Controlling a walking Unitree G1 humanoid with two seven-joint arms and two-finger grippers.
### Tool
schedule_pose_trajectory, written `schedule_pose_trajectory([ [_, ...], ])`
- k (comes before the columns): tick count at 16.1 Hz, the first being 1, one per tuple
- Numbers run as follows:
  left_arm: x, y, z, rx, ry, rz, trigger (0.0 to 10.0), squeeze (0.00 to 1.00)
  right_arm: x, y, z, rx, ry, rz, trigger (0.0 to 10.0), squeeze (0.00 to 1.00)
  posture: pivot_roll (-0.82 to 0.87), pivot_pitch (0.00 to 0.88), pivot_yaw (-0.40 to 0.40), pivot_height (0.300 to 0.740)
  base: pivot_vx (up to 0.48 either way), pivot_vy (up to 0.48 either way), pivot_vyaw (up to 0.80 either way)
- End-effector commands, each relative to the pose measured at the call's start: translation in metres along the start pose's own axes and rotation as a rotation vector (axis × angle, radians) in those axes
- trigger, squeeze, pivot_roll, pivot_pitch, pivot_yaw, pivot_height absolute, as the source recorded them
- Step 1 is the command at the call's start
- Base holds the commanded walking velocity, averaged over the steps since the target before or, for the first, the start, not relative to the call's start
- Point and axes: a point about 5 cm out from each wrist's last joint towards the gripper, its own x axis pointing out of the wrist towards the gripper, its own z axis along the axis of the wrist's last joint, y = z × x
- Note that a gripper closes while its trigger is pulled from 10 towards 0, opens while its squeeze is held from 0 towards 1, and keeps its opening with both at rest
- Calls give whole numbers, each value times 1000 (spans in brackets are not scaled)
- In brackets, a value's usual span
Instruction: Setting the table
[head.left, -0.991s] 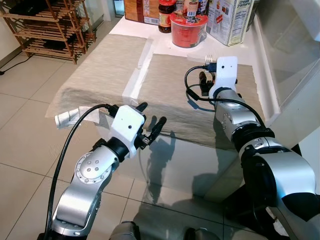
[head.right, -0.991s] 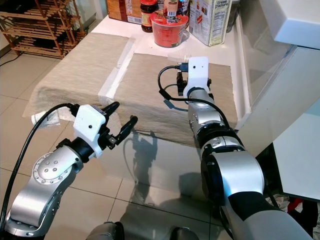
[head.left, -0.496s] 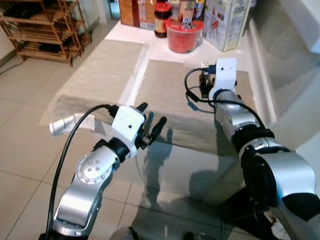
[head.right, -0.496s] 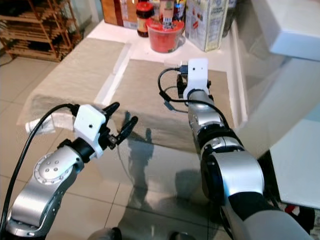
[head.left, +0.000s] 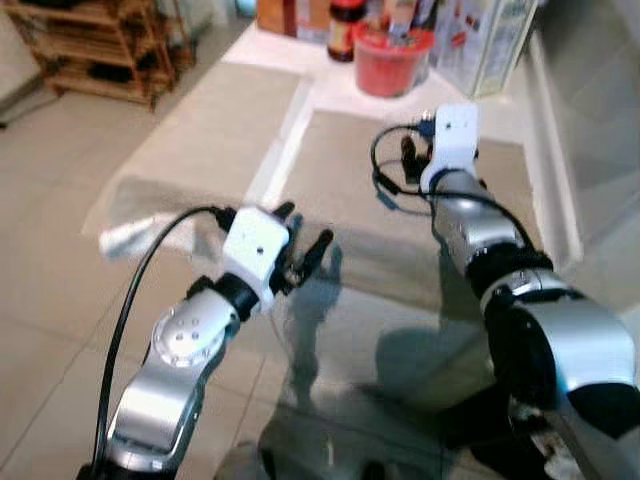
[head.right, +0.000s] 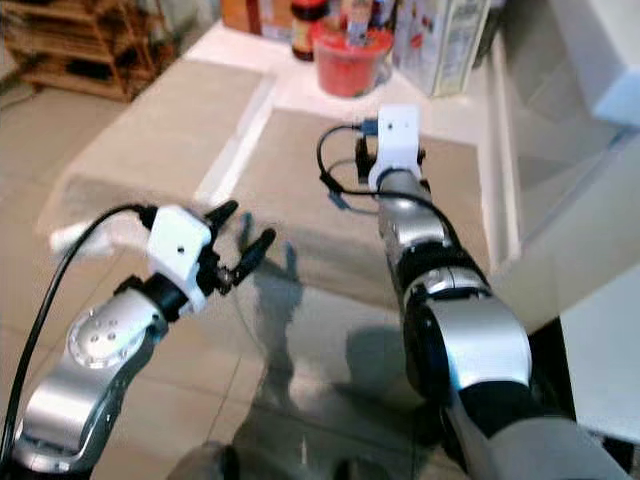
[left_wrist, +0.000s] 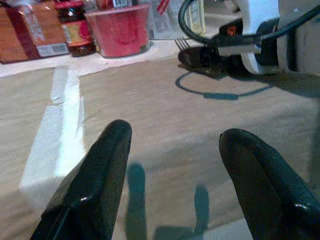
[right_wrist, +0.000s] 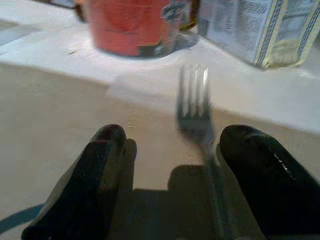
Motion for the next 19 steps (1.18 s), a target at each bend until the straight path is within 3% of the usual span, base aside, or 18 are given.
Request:
schedule_pose_trajectory([
  [1, 0, -3, 1, 3, -4, -15, 10000, 0, -1, -2, -9, -16, 40, -3, 10000, 0, 157, 107, -15, 740, 480, 0, 0],
  [9, -1, -3, 1, 7, -10, -17, 10000, 0, -2, -2, -11, -16, 45, -5, 10000, 0, 156, 106, -19, 740, 480, 0, 0],
  [19, 2, -1, 0, 15, -6, 2, 10000, 0, -2, -3, -10, -2, 39, -9, 10000, 0, 153, 109, -18, 740, 0, 0, 0],
])
